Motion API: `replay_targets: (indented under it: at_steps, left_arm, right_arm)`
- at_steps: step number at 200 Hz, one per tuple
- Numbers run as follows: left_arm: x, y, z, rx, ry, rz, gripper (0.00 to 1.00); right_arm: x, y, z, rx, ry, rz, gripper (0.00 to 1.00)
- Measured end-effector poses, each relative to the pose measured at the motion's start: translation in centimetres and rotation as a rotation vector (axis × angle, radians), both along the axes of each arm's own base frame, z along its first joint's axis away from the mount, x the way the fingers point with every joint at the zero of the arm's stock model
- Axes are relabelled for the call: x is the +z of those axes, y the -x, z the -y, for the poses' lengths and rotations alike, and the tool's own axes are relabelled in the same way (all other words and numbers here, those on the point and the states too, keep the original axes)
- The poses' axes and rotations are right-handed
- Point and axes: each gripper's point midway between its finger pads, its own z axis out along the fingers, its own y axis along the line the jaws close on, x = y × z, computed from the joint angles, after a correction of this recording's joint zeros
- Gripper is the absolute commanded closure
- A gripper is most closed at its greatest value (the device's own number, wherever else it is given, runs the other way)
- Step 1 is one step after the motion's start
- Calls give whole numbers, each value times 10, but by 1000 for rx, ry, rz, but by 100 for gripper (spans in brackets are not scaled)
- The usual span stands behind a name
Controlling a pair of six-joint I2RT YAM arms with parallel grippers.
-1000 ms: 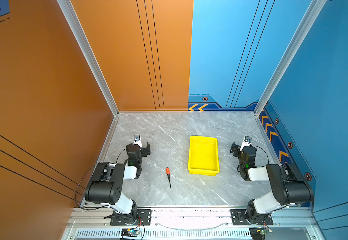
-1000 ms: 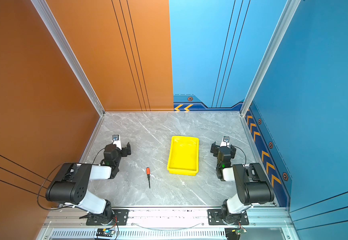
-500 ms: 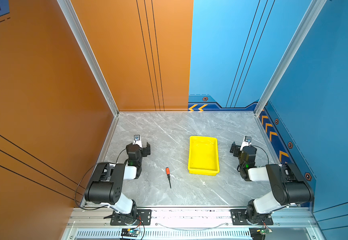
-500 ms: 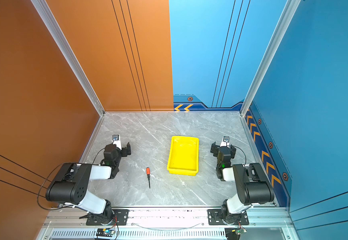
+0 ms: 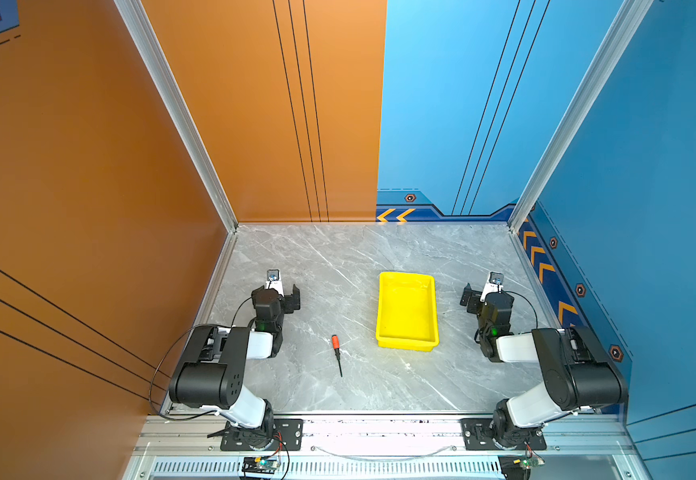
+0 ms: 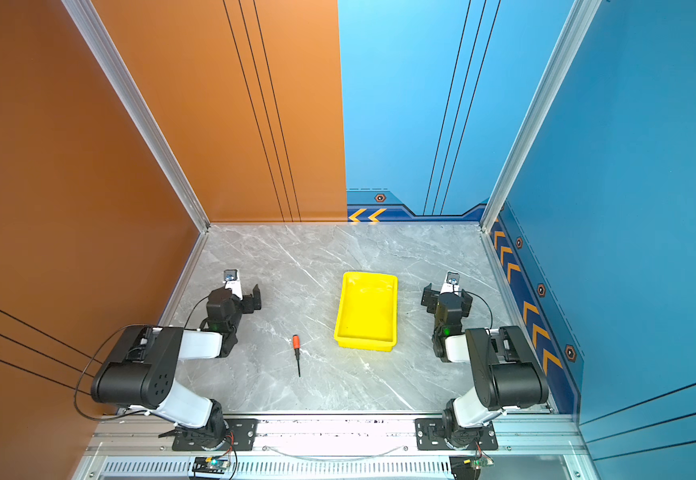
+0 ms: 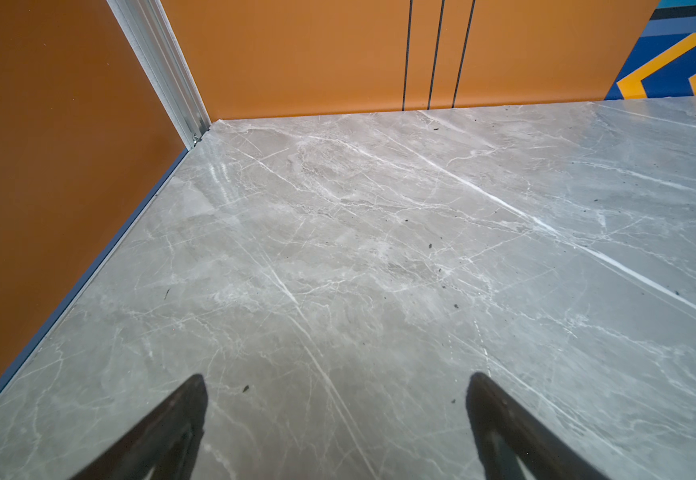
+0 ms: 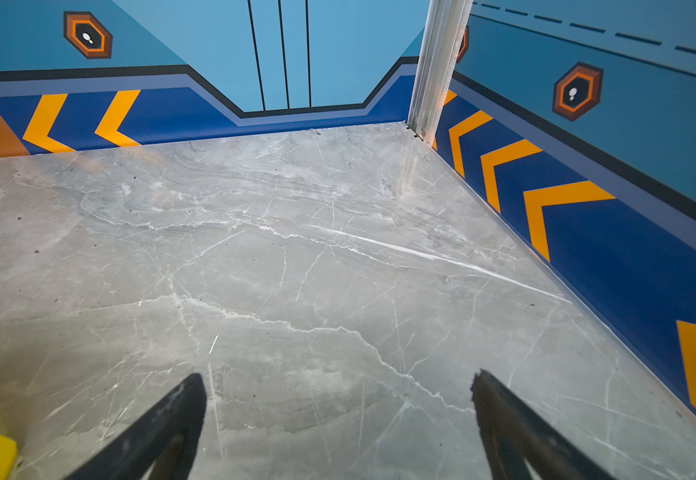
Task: Put the screwdriver in the bin
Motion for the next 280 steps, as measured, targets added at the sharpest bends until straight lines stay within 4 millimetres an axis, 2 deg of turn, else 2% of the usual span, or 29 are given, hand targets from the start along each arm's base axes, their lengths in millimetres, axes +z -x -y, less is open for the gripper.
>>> replay_targets:
  at_steps: [163, 193, 222, 262, 280]
  left_arm:
    - [0, 0, 0, 2, 8, 0, 2]
    - [4, 1, -7, 23, 21, 7, 2]
    - [21, 4, -15, 49, 42, 39, 2]
    - [33, 15, -18, 75, 51, -10, 2]
    - [45, 15, -16, 82, 59, -31, 2]
  right_arm:
    - [-1, 1, 0, -3, 2, -16, 0]
    - [18, 4, 1, -19, 9, 16, 0]
    - [44, 10, -4, -29, 17, 42, 0]
    - [79, 26, -21, -5, 28, 66, 0]
    - [97, 36, -34, 20, 29, 77, 0]
